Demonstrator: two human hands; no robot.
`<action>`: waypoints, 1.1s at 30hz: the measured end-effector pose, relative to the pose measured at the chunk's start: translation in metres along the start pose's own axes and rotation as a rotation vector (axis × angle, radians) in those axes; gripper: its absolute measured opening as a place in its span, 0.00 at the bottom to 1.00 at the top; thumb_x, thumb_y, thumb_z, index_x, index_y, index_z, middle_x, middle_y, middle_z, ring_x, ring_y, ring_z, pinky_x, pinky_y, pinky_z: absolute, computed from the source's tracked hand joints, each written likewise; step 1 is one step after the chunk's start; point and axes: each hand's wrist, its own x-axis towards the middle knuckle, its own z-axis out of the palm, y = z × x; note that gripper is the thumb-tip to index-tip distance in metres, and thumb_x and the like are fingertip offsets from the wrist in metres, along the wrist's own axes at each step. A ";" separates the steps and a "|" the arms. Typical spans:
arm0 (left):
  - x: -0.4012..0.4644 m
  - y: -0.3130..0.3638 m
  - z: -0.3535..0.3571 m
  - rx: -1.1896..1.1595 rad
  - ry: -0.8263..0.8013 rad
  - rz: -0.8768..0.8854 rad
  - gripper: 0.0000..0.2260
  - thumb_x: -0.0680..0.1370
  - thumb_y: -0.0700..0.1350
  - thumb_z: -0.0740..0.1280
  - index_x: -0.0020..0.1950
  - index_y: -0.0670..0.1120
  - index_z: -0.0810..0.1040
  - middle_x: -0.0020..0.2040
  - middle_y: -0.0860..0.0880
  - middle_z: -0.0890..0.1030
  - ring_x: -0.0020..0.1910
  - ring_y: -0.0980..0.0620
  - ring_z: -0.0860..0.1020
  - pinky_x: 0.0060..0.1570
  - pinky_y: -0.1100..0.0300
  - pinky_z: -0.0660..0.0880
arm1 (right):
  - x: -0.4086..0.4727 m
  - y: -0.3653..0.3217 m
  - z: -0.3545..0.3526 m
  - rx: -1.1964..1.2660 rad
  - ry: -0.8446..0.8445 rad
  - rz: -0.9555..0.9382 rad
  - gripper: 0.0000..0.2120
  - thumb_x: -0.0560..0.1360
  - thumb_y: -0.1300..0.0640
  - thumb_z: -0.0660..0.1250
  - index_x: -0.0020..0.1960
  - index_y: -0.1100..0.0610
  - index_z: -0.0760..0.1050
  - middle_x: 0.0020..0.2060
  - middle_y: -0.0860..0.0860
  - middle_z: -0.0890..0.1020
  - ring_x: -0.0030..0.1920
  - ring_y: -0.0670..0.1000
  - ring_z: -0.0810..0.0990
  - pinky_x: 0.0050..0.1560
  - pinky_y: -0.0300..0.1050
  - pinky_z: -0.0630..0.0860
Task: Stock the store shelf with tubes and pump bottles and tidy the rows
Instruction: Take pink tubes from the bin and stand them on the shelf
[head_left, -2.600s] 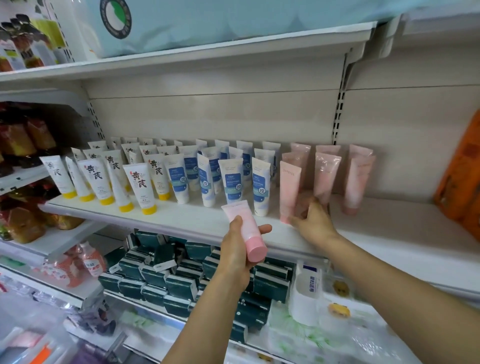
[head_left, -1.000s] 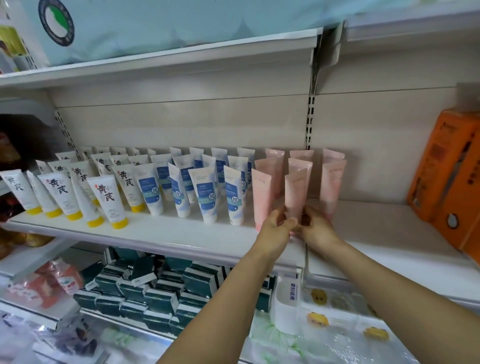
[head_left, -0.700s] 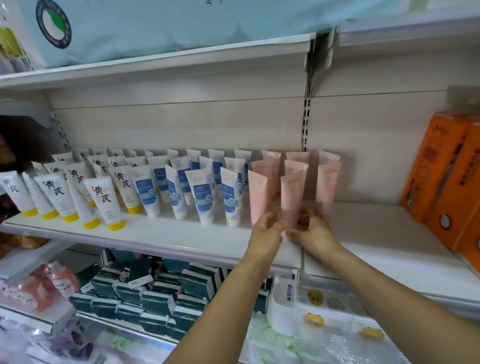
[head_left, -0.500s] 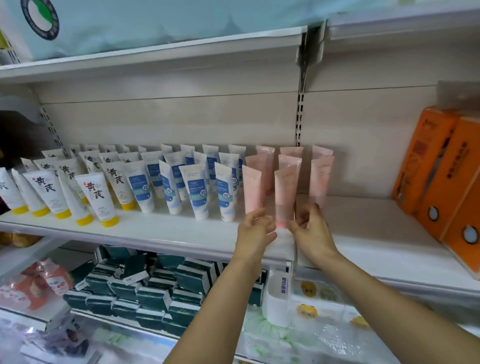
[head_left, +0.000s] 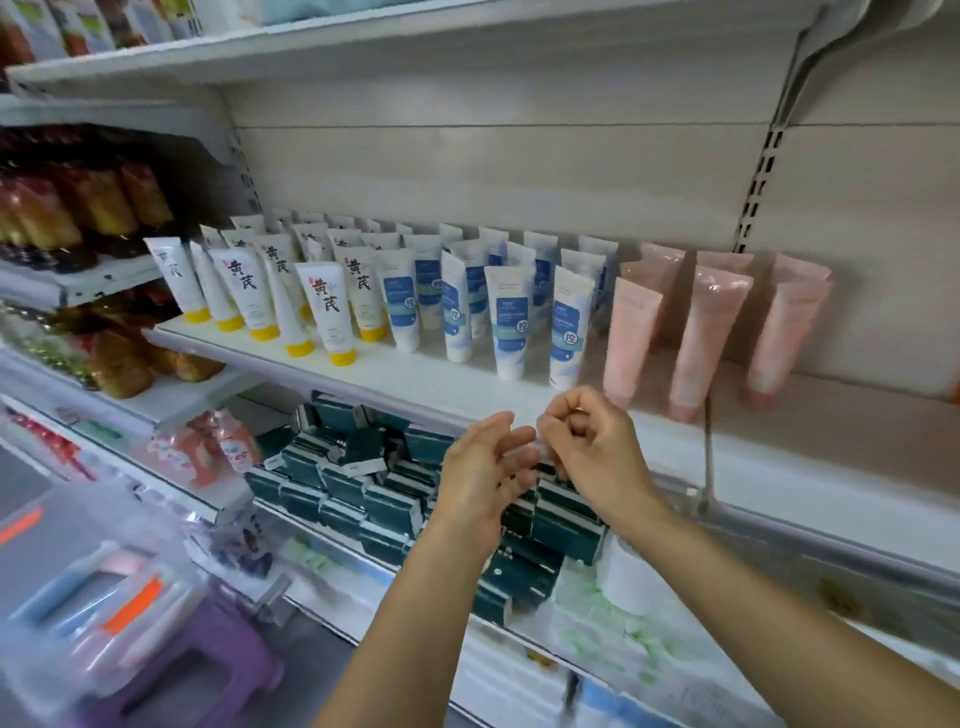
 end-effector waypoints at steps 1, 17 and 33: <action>0.000 0.005 -0.012 -0.012 0.024 -0.003 0.07 0.81 0.44 0.63 0.56 0.45 0.78 0.49 0.45 0.84 0.43 0.49 0.81 0.43 0.56 0.77 | 0.002 0.001 0.012 -0.004 -0.033 0.012 0.06 0.76 0.67 0.66 0.43 0.58 0.73 0.30 0.50 0.77 0.28 0.43 0.74 0.31 0.37 0.70; 0.014 0.104 -0.306 -0.118 0.458 0.008 0.04 0.79 0.43 0.65 0.47 0.45 0.77 0.35 0.49 0.82 0.31 0.52 0.77 0.31 0.61 0.73 | 0.035 0.030 0.328 0.018 -0.375 0.096 0.07 0.77 0.67 0.64 0.45 0.56 0.72 0.28 0.54 0.73 0.27 0.50 0.70 0.33 0.45 0.69; 0.021 0.173 -0.594 -0.241 0.863 -0.040 0.05 0.80 0.42 0.63 0.51 0.44 0.78 0.44 0.46 0.81 0.38 0.50 0.78 0.36 0.59 0.75 | 0.036 0.080 0.606 -0.092 -0.749 0.376 0.08 0.75 0.68 0.64 0.54 0.61 0.73 0.33 0.57 0.79 0.25 0.51 0.73 0.22 0.34 0.66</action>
